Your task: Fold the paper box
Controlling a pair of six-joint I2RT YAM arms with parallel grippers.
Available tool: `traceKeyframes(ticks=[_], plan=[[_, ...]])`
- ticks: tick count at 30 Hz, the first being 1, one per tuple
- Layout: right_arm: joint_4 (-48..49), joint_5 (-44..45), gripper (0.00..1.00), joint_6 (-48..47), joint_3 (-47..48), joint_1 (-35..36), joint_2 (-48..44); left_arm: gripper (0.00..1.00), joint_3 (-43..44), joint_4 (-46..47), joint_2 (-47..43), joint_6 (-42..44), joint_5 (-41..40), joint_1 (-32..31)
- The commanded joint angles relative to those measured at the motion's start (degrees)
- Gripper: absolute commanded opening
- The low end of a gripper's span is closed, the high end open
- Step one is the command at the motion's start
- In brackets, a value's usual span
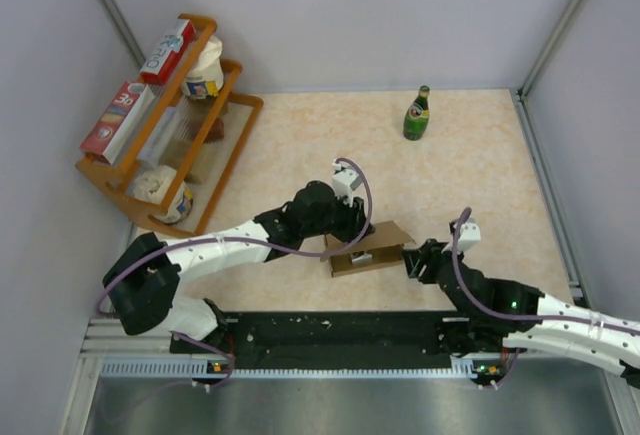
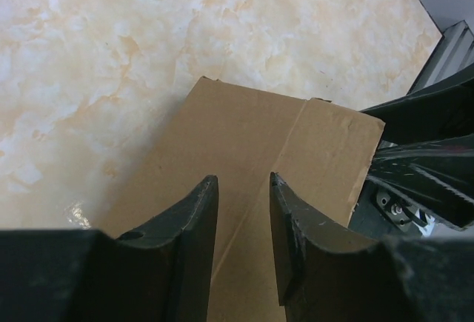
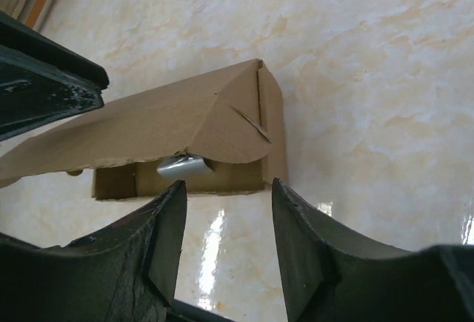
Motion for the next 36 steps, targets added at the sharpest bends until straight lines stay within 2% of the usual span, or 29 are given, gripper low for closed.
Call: traceKeyframes(ticks=[1, 5, 9, 16, 25, 29, 36], plan=[[-9.9, -4.8, 0.49, 6.2, 7.5, 0.7, -0.8, 0.38, -1.3, 0.9, -0.8, 0.1, -1.8, -0.8], [-9.9, -6.4, 0.49, 2.7, 13.5, 0.7, -1.2, 0.37, -1.7, 0.1, -0.7, 0.2, -3.5, -1.6], [-9.6, -4.4, 0.49, -1.6, 18.5, 0.7, -1.7, 0.36, -2.6, 0.2, -0.3, -0.2, -4.1, -2.6], [-7.9, 0.0, 0.50, -9.0, 21.4, 0.7, 1.6, 0.34, -3.3, 0.1, -0.3, -0.8, -5.6, -4.7], [-8.2, -3.2, 0.50, -13.2, 27.0, 0.7, 15.1, 0.33, -4.8, 0.0, -0.1, -2.1, -7.4, -7.6], [-8.1, -3.8, 0.50, -13.9, 28.2, -0.1, 17.2, 0.32, -6.3, 0.3, -0.1, -2.9, -8.1, -8.4], [-8.3, -13.7, 0.51, -13.7, 27.0, -7.1, 18.9, 0.30, -8.8, 0.2, -1.2, -3.8, -10.2, -9.1]])
